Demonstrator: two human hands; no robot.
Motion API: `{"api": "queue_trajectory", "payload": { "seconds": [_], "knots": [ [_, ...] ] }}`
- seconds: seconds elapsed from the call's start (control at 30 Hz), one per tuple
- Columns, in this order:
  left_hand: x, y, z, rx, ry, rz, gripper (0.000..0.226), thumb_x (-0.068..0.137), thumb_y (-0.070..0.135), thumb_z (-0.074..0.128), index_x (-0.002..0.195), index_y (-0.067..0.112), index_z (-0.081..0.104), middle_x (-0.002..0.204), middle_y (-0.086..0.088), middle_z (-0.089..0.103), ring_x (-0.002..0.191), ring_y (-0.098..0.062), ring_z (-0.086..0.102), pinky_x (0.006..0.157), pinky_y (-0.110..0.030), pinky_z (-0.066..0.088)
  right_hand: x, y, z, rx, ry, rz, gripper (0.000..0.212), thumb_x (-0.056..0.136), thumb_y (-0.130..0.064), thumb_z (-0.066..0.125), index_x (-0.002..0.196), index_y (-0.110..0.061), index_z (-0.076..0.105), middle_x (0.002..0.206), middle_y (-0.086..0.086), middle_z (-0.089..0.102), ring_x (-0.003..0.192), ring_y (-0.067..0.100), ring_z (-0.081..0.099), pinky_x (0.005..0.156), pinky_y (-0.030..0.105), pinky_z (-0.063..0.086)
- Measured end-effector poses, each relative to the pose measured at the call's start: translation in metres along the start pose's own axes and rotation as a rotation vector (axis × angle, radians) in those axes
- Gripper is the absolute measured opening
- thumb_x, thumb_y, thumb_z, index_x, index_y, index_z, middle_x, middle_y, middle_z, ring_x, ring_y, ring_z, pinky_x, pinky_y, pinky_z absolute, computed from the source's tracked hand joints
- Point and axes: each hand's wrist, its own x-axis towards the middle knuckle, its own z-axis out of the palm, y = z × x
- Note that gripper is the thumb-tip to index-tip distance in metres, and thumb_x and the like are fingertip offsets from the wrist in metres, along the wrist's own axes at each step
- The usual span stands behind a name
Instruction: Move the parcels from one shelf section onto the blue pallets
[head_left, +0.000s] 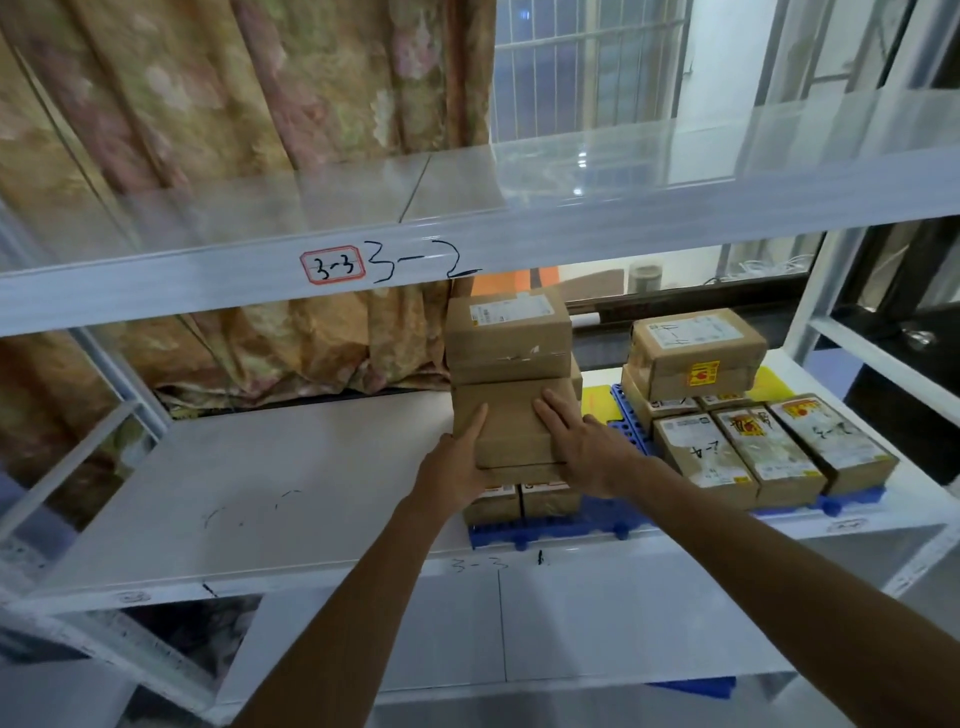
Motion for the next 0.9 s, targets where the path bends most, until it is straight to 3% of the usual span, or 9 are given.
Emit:
{"api": "queue_trajectory", "payload": {
  "seconds": [0.4,0.47,0.63,0.77,0.9],
  "knots": [
    [-0.002,0.001,-0.003,0.043,-0.025,0.026,0.105,0.084,0.052,0.07,0.154,0.044,-0.007,0.136,-0.015,0.045,0.116,-0.03,0.052,0.096,-0.039,0.046,0.004,0.002,0.002,-0.001,-0.033,0.017,0.098,0.092,-0.029,0.063,0.156,-0.023,-0.011,0.164,0.002,-0.017,0.135,0.039,0.038,0.106,0.05,0.042],
    [-0.002,0.002,-0.002,0.109,-0.017,0.013,0.109,0.079,0.059,0.071,0.153,0.046,-0.009,0.146,-0.016,0.036,0.124,-0.033,0.047,0.1,-0.044,0.044,0.005,0.002,0.002,0.016,-0.043,0.002,0.099,0.091,-0.03,0.063,0.157,-0.023,-0.011,0.164,0.001,-0.017,0.136,0.04,0.037,0.107,0.05,0.041],
    [-0.008,0.013,-0.009,0.312,-0.001,-0.023,0.116,0.074,0.067,0.071,0.154,0.044,-0.01,0.163,-0.016,-0.011,0.148,-0.042,0.009,0.11,-0.057,0.034,0.005,0.007,0.001,0.097,-0.043,-0.005,0.099,0.089,-0.032,0.065,0.157,-0.026,-0.006,0.164,-0.004,-0.015,0.132,0.041,0.04,0.103,0.049,0.041],
    [-0.016,0.027,-0.017,0.455,-0.022,-0.067,0.121,0.077,0.065,0.07,0.154,0.034,-0.018,0.16,-0.015,-0.026,0.149,-0.041,-0.008,0.114,-0.061,0.022,-0.002,0.006,-0.005,0.107,-0.041,-0.011,0.102,0.089,-0.041,0.067,0.157,-0.027,-0.008,0.164,0.0,-0.016,0.137,0.042,0.033,0.108,0.052,0.036],
    [-0.032,0.04,-0.027,0.476,0.066,-0.053,0.128,0.074,0.07,0.069,0.153,0.028,-0.023,0.158,-0.016,-0.03,0.15,-0.041,-0.006,0.115,-0.058,0.024,-0.021,0.009,-0.015,0.099,0.023,0.047,0.114,0.081,-0.043,0.075,0.156,-0.026,-0.01,0.163,0.008,-0.014,0.142,0.042,0.026,0.111,0.057,0.032]
  ]
}}
